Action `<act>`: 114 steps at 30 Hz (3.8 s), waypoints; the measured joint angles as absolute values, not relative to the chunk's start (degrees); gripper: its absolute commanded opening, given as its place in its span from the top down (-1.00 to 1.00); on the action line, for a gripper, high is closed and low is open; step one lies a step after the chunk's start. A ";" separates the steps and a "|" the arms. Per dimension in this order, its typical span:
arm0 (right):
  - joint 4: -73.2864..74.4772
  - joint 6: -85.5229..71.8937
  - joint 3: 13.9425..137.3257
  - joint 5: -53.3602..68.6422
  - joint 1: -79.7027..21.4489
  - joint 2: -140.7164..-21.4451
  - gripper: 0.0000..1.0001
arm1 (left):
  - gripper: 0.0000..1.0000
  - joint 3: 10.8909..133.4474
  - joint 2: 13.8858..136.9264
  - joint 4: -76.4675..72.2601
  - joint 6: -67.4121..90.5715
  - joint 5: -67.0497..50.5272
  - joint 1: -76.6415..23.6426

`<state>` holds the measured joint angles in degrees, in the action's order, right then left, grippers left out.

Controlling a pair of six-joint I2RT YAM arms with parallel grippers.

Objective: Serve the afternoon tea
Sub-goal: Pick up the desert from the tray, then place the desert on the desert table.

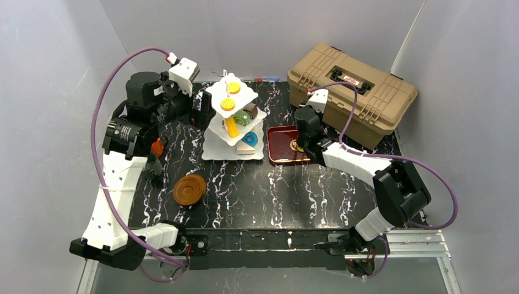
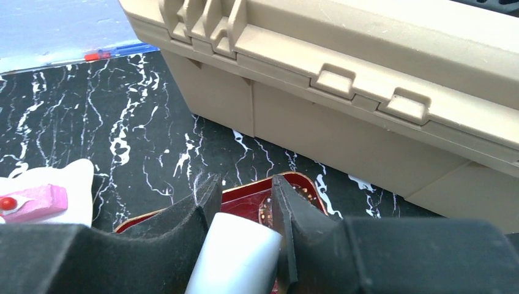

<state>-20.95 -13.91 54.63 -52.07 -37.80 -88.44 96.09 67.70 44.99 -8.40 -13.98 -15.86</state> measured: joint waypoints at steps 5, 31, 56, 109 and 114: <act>-20.91 -13.32 54.57 -49.78 -37.80 -86.21 0.97 | -0.96 96.09 67.68 44.97 -8.36 -13.96 -15.86; -24.53 -10.55 53.25 -49.87 -65.58 -78.85 0.97 | -0.96 100.64 73.45 48.47 -4.23 -17.21 -6.42; -62.04 4.78 68.47 -46.63 -70.22 -114.30 0.97 | -0.96 100.49 71.05 48.42 -5.56 -19.57 -4.23; -85.49 31.07 62.00 -48.14 -75.11 -122.19 0.11 | -0.96 94.17 66.85 48.01 -7.25 -24.69 -3.53; -85.38 29.78 60.60 -47.83 -75.13 -118.50 0.45 | -0.96 94.17 66.85 48.01 -7.20 -24.69 -3.53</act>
<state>-85.38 29.78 60.60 -47.83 -75.13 -118.50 94.17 66.85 48.01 -7.20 -24.69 -3.53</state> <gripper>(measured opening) 0.393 0.981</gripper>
